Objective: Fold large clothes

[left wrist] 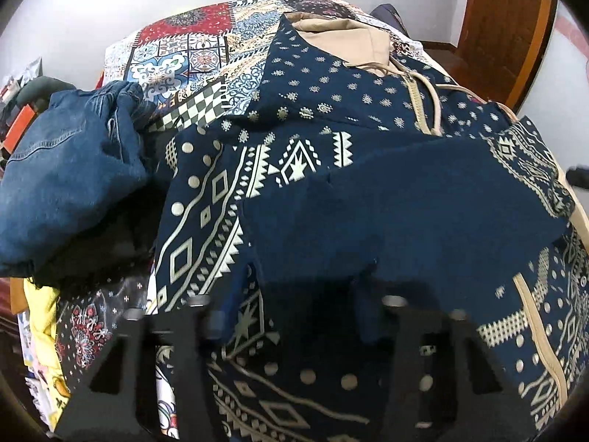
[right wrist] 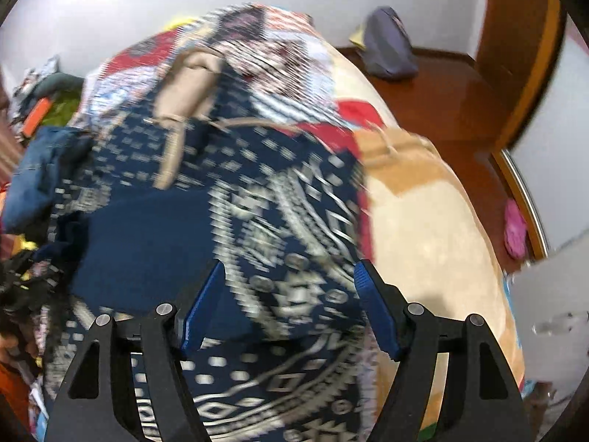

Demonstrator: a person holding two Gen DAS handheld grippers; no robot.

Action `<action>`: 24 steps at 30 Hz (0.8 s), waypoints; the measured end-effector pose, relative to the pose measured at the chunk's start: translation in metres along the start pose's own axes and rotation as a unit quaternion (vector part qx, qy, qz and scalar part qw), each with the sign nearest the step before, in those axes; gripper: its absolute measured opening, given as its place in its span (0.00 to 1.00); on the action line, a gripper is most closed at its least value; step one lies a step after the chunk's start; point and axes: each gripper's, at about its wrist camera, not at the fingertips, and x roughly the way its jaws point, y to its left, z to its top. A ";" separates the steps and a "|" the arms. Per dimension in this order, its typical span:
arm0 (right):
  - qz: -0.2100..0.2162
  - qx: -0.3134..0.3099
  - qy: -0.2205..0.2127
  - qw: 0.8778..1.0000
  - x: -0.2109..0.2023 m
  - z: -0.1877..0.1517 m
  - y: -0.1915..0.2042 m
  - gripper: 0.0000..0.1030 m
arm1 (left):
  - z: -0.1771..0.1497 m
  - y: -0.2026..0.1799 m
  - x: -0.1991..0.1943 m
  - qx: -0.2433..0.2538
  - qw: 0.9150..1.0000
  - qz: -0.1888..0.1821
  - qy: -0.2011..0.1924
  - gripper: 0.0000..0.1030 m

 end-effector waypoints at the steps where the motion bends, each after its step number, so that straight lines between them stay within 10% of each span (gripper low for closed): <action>1: -0.003 0.004 0.006 1.000 0.006 -0.002 -0.003 0.67 | 0.002 0.003 0.000 -0.007 1.000 -0.004 0.000 0.26; 12: 0.003 0.023 0.032 0.999 0.030 -0.017 -0.010 0.67 | -0.005 0.072 -0.044 -0.124 0.990 -0.057 -0.040 0.14; 24: -0.008 0.018 0.039 0.999 0.025 -0.022 -0.011 0.67 | -0.056 0.119 -0.022 -0.178 0.983 -0.024 0.030 0.52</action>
